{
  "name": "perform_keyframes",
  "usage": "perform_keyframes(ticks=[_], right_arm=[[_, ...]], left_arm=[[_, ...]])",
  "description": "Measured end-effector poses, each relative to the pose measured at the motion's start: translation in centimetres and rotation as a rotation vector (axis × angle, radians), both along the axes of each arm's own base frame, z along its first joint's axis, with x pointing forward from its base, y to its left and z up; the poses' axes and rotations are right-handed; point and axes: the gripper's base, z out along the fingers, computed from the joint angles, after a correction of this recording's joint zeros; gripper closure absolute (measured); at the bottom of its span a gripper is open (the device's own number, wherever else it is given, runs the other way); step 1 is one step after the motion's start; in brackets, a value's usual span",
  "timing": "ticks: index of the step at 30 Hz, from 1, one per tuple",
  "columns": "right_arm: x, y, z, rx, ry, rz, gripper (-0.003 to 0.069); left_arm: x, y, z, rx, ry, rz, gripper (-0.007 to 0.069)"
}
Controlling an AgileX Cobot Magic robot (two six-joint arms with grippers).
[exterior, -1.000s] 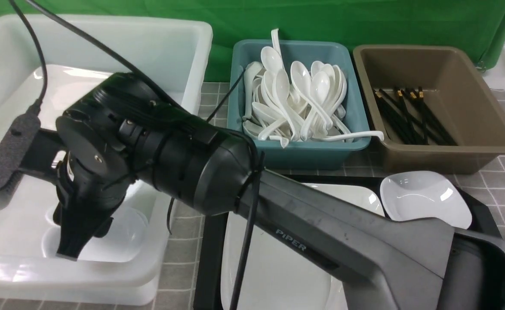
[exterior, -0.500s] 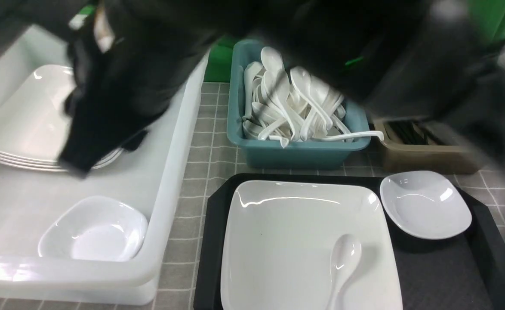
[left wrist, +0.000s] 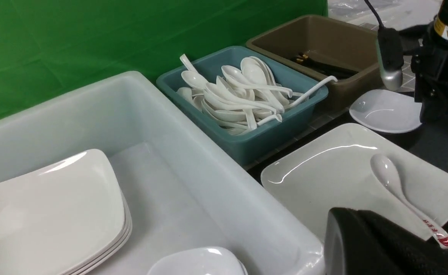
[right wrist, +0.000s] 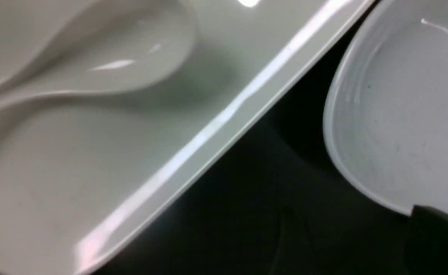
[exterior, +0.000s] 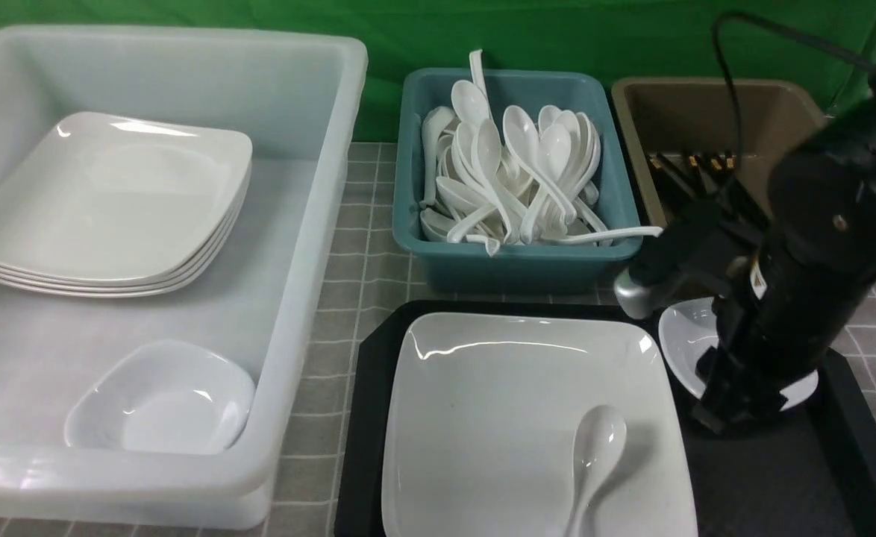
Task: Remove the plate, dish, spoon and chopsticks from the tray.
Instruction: Use the right arm to grab a small plate from the dinner plate
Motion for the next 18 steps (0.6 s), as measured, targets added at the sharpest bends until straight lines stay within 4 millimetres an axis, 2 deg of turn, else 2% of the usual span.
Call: perform_keyframes(ticks=[2,5,18], right_arm=[[0.4,-1.2,-1.8,0.02,-0.024,-0.004,0.0197],[0.9,-2.1,-3.3,0.039,-0.056,0.008,0.0186],[3.0,-1.7,-7.0,0.001,-0.107,0.162,0.0201]], left_arm=[[0.3,-0.2,0.0,0.002,-0.004,-0.001,0.0616],[0.4,-0.2,0.0,0.001,-0.005,-0.001,0.0616],[0.8,-0.5,-0.6,0.012,0.014,-0.001,0.0616]])
